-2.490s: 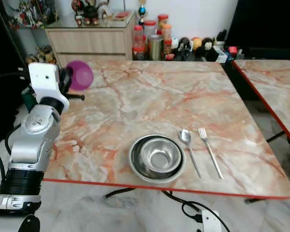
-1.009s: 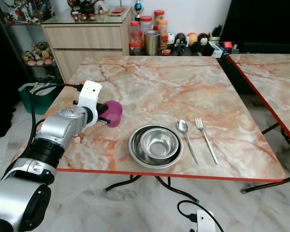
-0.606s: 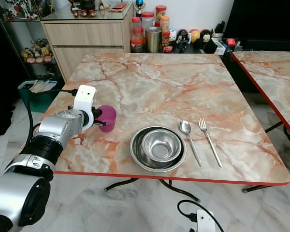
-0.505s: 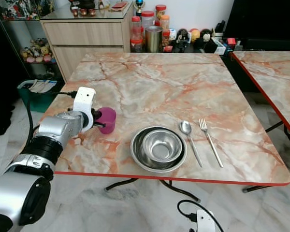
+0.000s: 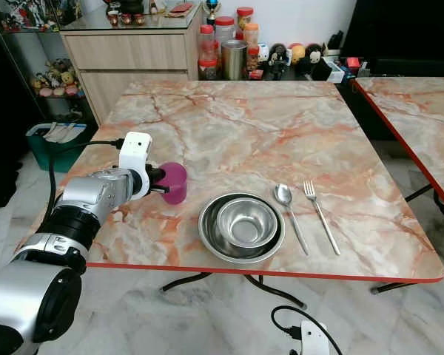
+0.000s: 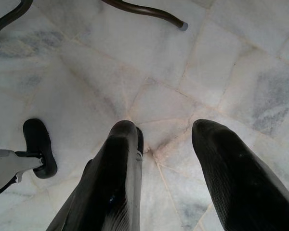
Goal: Setting the table
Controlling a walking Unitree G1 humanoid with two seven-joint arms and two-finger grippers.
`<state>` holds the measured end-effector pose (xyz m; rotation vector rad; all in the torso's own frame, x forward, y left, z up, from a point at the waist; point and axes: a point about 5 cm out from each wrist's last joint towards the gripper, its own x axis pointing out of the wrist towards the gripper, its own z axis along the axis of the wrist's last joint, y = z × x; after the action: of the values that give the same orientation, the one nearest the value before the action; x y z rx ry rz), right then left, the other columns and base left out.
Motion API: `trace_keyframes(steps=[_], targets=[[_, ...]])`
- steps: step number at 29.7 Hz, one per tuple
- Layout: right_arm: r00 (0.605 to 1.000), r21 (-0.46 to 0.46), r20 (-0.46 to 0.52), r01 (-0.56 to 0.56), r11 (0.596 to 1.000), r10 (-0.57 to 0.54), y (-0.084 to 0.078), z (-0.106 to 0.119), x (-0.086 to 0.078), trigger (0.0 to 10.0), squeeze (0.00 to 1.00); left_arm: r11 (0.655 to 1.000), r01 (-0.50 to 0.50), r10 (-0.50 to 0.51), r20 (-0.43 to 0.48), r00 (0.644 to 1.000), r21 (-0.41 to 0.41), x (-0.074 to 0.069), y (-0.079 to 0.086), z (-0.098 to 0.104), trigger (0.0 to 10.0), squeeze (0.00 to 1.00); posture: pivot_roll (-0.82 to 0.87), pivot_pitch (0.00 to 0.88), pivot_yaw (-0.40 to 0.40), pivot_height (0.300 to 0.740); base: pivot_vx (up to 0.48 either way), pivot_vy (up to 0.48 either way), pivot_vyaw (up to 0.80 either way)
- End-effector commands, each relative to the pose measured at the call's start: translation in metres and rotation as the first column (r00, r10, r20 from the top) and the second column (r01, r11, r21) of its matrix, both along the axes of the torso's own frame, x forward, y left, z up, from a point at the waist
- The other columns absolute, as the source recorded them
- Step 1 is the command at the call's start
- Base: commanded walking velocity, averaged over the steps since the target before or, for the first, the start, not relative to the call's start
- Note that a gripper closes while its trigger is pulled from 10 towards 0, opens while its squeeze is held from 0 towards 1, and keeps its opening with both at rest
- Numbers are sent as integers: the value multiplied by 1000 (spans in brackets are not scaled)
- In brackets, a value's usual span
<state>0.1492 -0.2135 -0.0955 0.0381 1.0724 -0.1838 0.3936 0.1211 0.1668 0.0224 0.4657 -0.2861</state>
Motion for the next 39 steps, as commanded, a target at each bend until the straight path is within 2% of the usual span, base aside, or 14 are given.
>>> trace_keyframes(steps=[1, 28, 29, 30, 31, 39], targets=[[1000, 6, 5, 11, 1000, -11, 1, 1, 2, 10000, 0, 1000, 2, -2, 10, 1000, 19, 2, 1, 5, 10000, 0, 65, 0, 33, 740, 0, 0, 0], [1000, 6, 4, 11, 1000, -11, 0, 1, 2, 10000, 0, 999, 36, -35, -30, 999, 20, -4, 2, -4, 10000, 0, 68, 0, 33, 740, 0, 0, 0], [1000, 6, 4, 11, 1000, -11, 0, 1, 2, 10000, 0, 999, 38, -38, -31, 999, 20, -5, 1, -4, 10000, 157, 68, 0, 33, 740, 0, 0, 0], [1000, 6, 4, 10, 1000, -10, 0, 1, 2, 10000, 0, 999, 42, -41, -33, 999, 20, -5, 1, -5, 10000, 231, 68, 0, 33, 740, 0, 0, 0], [1000, 6, 4, 10, 1000, -10, 0, 1, 2, 10000, 0, 999, 43, -42, -34, 999, 20, -5, 1, -5, 10000, 400, 68, 0, 33, 740, 0, 0, 0], [1000, 7, 3, 12, 1000, -12, 0, 1, 2, 10000, 0, 999, 48, -48, -33, 998, 17, -6, 0, -5, 10000, 404, 68, 0, 33, 740, 0, 0, 0]])
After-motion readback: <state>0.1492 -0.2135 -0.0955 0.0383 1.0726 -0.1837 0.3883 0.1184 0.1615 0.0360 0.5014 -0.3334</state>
